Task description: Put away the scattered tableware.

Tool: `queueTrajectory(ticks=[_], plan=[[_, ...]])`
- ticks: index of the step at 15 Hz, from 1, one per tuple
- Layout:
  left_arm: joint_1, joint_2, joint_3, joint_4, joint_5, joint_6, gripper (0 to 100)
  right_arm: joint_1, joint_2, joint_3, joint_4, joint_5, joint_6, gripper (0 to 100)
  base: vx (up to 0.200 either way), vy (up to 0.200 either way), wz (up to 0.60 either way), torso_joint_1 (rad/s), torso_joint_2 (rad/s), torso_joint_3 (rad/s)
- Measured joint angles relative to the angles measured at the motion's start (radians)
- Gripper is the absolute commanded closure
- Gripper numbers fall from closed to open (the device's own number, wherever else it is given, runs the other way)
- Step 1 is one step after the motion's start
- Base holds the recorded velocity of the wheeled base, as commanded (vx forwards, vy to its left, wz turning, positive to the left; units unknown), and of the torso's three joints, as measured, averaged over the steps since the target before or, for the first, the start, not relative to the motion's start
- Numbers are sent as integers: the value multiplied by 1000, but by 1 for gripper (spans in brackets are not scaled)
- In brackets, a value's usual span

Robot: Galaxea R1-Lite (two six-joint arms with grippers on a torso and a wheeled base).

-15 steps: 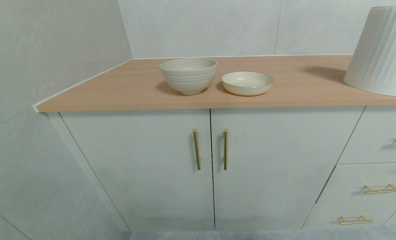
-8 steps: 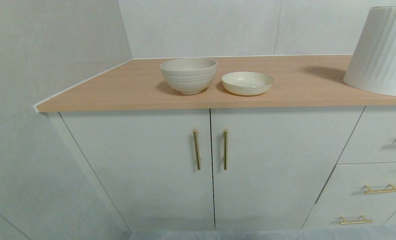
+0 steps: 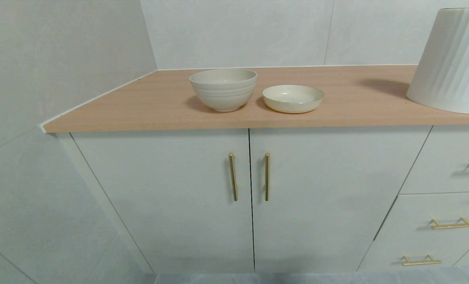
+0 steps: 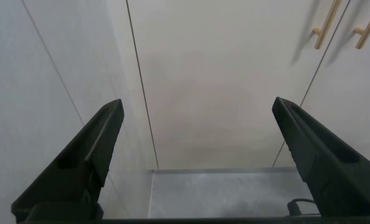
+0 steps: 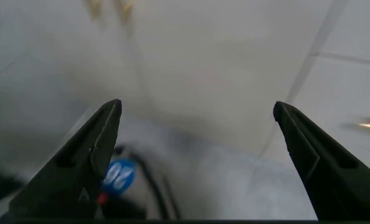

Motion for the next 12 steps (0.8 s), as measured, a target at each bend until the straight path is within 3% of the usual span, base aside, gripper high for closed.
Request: queueTrajectory(ticks=[3, 7, 12], plan=[[0, 0, 0, 0, 0, 0, 0, 162, 278, -113, -17, 11, 19, 0, 0, 0, 0, 0, 0, 0], [0, 0, 0, 0, 0, 0, 0, 295, 601, -309, -89, 15, 54, 0, 0, 0, 0, 0, 0, 0], [0, 0, 0, 0, 0, 0, 0, 407, 934, -471, -395, -23, 90, 0, 0, 0, 0, 0, 0, 0]])
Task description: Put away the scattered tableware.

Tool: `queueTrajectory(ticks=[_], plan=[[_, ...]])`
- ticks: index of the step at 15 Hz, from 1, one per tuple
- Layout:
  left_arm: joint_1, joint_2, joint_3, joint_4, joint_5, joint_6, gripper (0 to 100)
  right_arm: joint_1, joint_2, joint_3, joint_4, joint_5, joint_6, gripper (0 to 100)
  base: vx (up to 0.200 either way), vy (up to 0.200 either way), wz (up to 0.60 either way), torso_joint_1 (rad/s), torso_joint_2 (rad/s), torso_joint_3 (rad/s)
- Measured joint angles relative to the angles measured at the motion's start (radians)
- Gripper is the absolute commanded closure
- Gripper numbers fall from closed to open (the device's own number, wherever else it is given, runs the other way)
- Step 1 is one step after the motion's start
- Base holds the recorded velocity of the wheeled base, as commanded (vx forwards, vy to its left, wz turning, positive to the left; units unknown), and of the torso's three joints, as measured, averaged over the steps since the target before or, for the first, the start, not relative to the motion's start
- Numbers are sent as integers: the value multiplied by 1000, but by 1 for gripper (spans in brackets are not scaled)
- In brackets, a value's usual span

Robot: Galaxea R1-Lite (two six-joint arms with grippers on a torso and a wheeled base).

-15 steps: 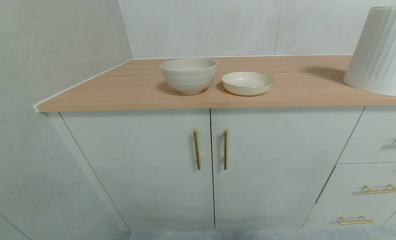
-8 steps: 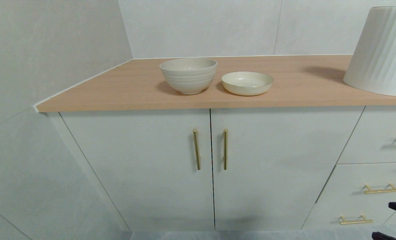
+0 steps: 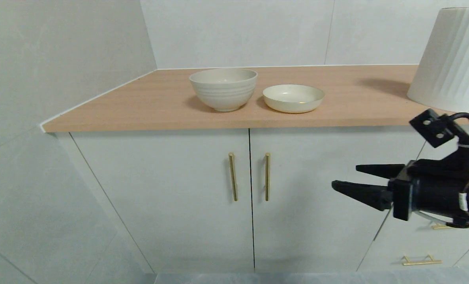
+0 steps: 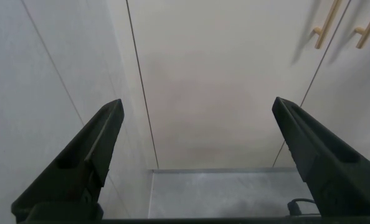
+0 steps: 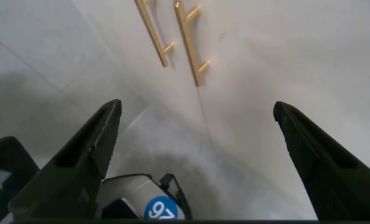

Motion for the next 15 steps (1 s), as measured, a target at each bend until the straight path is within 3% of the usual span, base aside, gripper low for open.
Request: queueTrajectory(ticks=[4, 10, 15], plan=[[0, 0, 0, 0, 0, 0, 0, 85, 189, -58, -89, -16, 49, 0, 0, 0, 0, 0, 0, 0], [0, 0, 0, 0, 0, 0, 0, 180, 470, -93, -473, -75, 234, 0, 0, 0, 0, 0, 0, 0], [0, 0, 0, 0, 0, 0, 0, 203, 581, -134, -562, -80, 375, 0, 0, 0, 0, 0, 0, 0]])
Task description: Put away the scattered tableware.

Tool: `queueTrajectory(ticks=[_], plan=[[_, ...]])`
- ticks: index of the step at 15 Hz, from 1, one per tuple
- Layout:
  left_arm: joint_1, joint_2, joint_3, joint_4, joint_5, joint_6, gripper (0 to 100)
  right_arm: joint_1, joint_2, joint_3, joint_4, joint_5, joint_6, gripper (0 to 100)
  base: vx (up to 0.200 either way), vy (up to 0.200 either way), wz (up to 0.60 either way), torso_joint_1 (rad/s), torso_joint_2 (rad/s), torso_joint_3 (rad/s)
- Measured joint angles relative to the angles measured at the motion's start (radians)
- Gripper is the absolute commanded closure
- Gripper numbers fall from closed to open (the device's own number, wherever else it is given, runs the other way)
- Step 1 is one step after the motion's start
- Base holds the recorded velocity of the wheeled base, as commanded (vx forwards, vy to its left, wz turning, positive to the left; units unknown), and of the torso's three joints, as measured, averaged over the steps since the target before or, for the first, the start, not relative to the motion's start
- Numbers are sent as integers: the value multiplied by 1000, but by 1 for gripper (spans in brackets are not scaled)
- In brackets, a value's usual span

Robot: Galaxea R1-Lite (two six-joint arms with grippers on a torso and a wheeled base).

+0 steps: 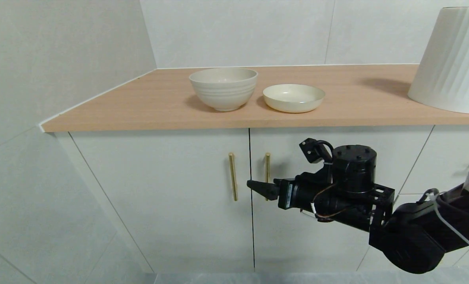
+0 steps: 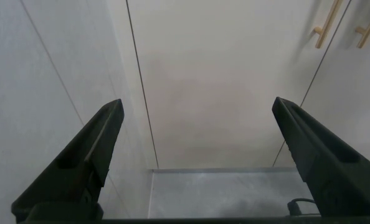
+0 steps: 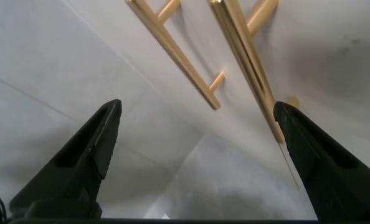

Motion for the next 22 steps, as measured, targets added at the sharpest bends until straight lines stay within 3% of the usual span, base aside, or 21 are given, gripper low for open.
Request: queueTrajectory(ticks=[3, 8, 16, 22], plan=[[0, 0, 0, 0, 0, 0, 0, 2, 47, -13, -83, -3, 18, 0, 0, 0, 0, 0, 0, 0], [0, 0, 0, 0, 0, 0, 0, 18, 101, -40, -119, -49, 47, 0, 0, 0, 0, 0, 0, 0], [0, 0, 0, 0, 0, -1, 0, 40, 103, -22, -125, -40, 78, 0, 0, 0, 0, 0, 0, 0], [0, 0, 0, 0, 0, -1, 0, 36, 31, 82, -110, 175, 80, 0, 0, 0, 0, 0, 0, 0]])
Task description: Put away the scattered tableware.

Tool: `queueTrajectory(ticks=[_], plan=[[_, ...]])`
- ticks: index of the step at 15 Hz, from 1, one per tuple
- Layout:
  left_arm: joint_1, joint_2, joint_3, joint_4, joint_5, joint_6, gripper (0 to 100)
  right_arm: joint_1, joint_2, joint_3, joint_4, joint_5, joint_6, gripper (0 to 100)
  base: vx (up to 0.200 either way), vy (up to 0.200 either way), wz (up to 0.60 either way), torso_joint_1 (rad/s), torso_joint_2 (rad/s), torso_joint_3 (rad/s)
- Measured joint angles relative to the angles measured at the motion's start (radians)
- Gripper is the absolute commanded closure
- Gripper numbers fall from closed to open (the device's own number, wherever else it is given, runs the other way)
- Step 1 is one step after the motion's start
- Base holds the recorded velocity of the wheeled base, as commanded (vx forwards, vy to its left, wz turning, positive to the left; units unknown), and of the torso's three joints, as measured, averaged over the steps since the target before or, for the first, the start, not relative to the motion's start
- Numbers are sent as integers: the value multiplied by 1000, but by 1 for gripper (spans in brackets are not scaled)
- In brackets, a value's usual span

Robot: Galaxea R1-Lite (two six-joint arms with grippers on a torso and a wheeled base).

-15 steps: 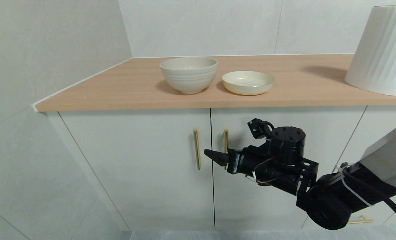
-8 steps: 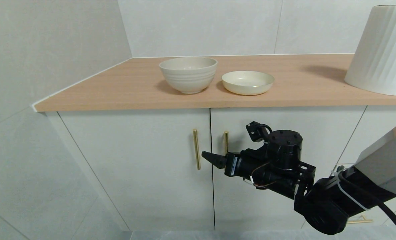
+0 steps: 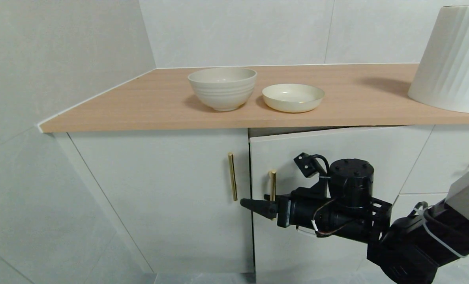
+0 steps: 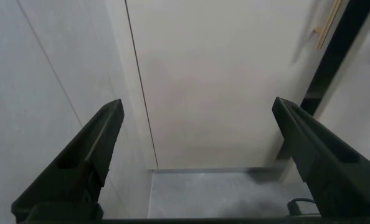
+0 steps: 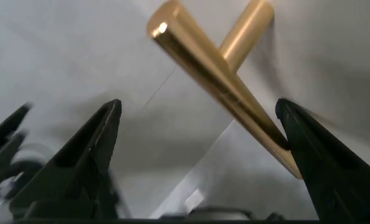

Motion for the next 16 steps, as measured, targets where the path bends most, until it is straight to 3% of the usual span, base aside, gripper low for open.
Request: queueTrajectory(ticks=[6, 16], plan=[[0, 0, 0, 0, 0, 0, 0, -42, -97, 93, -5, 190, 10, 0, 0, 0, 0, 0, 0, 0], [0, 0, 0, -2, -1, 7, 0, -48, -161, 118, 48, 207, 14, 0, 0, 0, 0, 0, 0, 0]])
